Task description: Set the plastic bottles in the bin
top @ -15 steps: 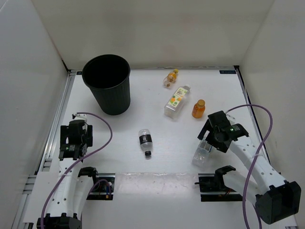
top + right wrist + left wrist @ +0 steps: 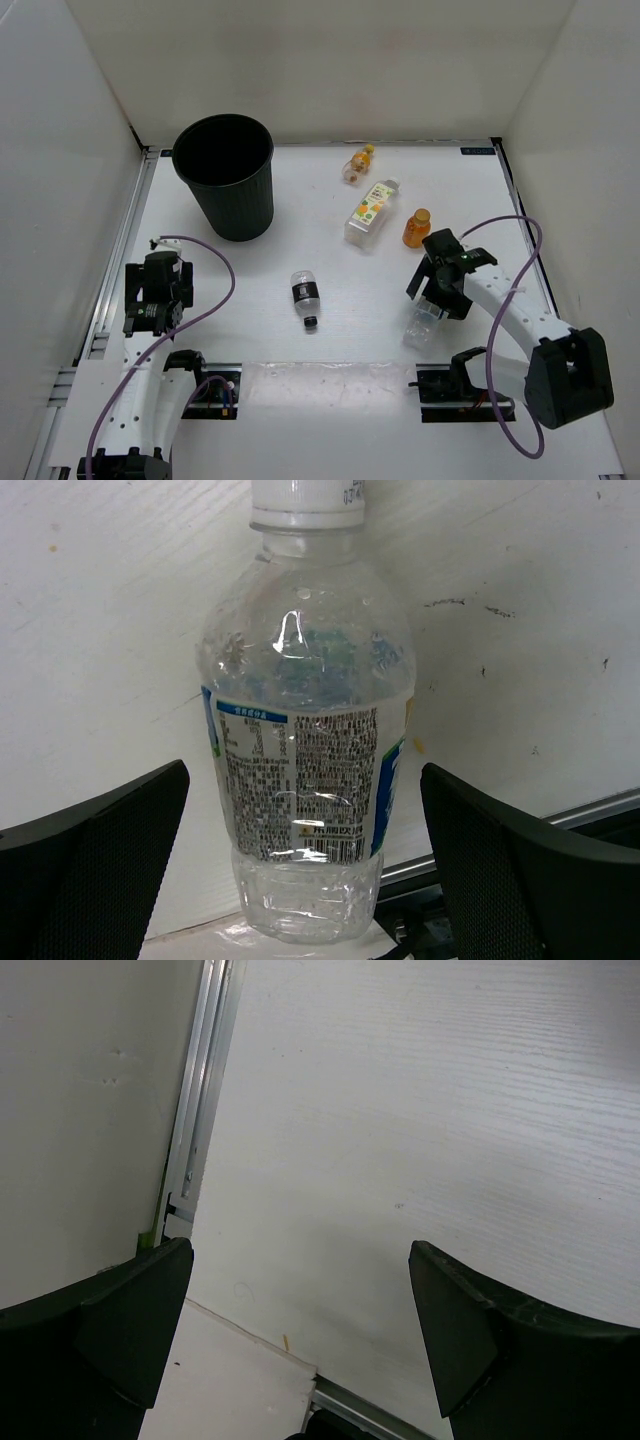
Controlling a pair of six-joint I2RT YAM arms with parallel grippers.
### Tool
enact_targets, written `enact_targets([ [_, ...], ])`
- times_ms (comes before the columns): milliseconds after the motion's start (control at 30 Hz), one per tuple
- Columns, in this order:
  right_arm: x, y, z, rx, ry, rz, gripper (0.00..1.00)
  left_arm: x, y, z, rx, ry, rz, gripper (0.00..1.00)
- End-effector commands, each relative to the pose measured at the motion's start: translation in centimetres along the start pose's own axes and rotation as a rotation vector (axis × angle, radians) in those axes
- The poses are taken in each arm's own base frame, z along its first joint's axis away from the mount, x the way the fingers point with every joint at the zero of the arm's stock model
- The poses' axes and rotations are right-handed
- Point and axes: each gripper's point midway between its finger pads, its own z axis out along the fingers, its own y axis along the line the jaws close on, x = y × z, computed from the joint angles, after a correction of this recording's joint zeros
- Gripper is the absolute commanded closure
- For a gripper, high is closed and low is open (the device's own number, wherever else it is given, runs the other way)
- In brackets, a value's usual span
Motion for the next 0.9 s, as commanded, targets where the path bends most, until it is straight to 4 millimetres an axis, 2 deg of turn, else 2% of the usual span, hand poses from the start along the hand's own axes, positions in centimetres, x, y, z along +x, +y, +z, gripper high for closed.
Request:
enact_targets([
  [0, -0.1, 0.0, 0.7, 0.02, 0.0, 0.001, 0.0, -0.5, 0.2, -0.2, -0.01, -0.02, -0.022, 0.0],
  [33, -0.1, 0.1, 1.1, 0.029, 0.008, -0.002, 0.0, -0.5, 0.2, -0.2, -0.01, -0.02, -0.022, 0.0],
  [100, -0.1, 0.2, 1.7, 0.033, 0.011, -0.003, 0.12, -0.5, 0.2, -0.2, -0.01, -0.02, -0.022, 0.0],
  [133, 0.2, 0.3, 1.8, 0.032, 0.025, -0.004, 0.27, -0.5, 0.2, -0.2, -0.01, -0.02, -0.022, 0.0],
  [200, -0.2, 0.7, 1.8, 0.024, 0.018, -0.012, 0.42, -0.5, 0.2, -0.2, -0.01, -0.019, -0.013, 0.0],
  [233, -0.6, 1.0, 1.6, 0.015, 0.01, -0.009, 0.6, -0.4, 0.4, -0.2, -0.019, -0.018, -0.013, 0.0],
  [333, -0.8, 1.3, 0.3, 0.0, -0.001, -0.016, 0.84, -0.8, 0.5, -0.3, -0.02, -0.027, -0.018, 0.0],
  [367, -1.6, 1.8, -0.7, -0.017, -0.034, -0.007, 0.88, -0.8, 0.5, -0.3, -0.02, -0.027, -0.018, 0.0],
  [433, -2.9, 1.4, -2.8, -0.018, -0.107, 0.006, 0.89, -0.8, 0.5, -0.3, -0.02, -0.027, -0.018, 0.0],
  [467, -4.4, 2.6, -5.4, -0.083, -0.179, 0.021, 0.89, -0.8, 0.5, -0.3, -0.02, -0.027, -0.018, 0.0],
  [533, -6.2, 3.6, -8.9, -0.149, -0.282, 0.032, 0.89, -0.8, 0.5, -0.3, -0.02, -0.027, -0.018, 0.0],
  [567, -7.3, 4.2, -11.4, -0.198, -0.371, 0.028, 0.9, -0.6, 0.6, -0.2, -0.025, -0.015, -0.02, 0.0],
  [600, -9.2, 5.5, -15.1, -0.281, -0.462, 0.046, 0.9, -0.6, 0.6, -0.2, -0.025, -0.015, -0.02, 0.0],
  [667, -11.7, 7.7, -19.9, -0.421, -0.605, 0.061, 0.9, -0.5, 0.8, -0.2, -0.031, -0.011, -0.025, 0.0],
  [700, -12.4, 9.1, -22.0, -0.492, -0.661, -0.001, 0.93, -0.5, 0.8, -0.2, -0.031, -0.011, -0.025, 0.0],
  [733, -14.6, 11.5, -26.7, -0.654, -0.777, 0.015, 0.96, -0.3, 1.0, 0.0, -0.038, 0.002, -0.028, 0.0],
  [833, -16.2, 17.4, -31.9, -0.867, -0.905, -0.157, 1.0, -0.1, 1.1, 0.1, -0.043, 0.016, -0.02, 0.0],
  [867, -17.2, 21.6, -35.3, -0.995, -0.95, -0.21, 1.0, -0.1, 1.1, 0.1, -0.043, 0.016, -0.02, 0.0],
])
